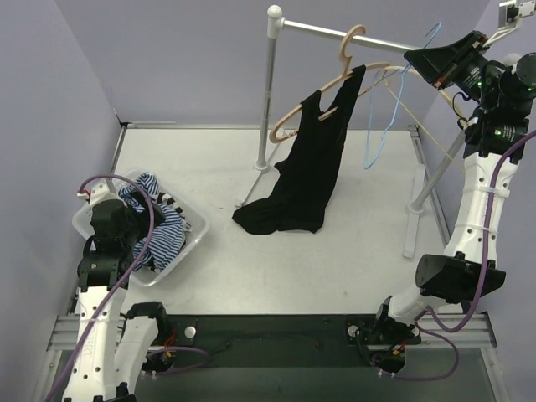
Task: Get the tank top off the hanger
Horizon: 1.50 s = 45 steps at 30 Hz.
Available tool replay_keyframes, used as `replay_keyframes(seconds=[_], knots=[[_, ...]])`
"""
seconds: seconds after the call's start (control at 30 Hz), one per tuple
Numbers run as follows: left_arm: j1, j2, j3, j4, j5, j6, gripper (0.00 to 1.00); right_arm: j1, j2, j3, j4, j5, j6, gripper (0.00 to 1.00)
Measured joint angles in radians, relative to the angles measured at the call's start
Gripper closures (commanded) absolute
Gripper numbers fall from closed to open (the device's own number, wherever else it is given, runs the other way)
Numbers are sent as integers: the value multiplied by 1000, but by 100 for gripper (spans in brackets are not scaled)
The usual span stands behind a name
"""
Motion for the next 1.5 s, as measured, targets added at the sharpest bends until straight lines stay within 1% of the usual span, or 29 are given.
replay_keyframes(seconds=[0.37,0.47,0.5,0.57,0.6,0.7,0.77,0.87,0.93,1.17,1.27,1.5], knots=[[-16,-21,18,22,22,24,3,0,3,-42,-76,1,-9,93],[-16,-21,18,23,30,26,3,-2,7,-42,-88,3,-14,88],[-16,-21,18,23,31,26,3,-3,10,-42,-92,4,-16,85],[-16,-24,18,24,34,27,3,-7,15,-42,-109,10,-17,81],[-16,-26,18,25,34,26,3,-10,18,-42,-117,13,-18,76],[-16,-30,18,31,42,27,3,-12,24,-42,-143,19,-20,69],[-16,-31,18,37,57,32,3,-12,26,-37,-170,23,-26,68],[-16,-26,18,49,92,43,3,-12,27,-2,-239,31,-42,64],[-17,-17,17,61,126,51,3,-13,24,21,-282,40,-47,64],[-27,-6,-14,111,236,97,3,-16,-34,24,-441,134,-58,57],[-67,0,-29,144,277,121,3,-18,-80,24,-520,206,-84,55],[-171,4,-40,204,322,182,5,-8,-175,51,-649,350,-125,55]])
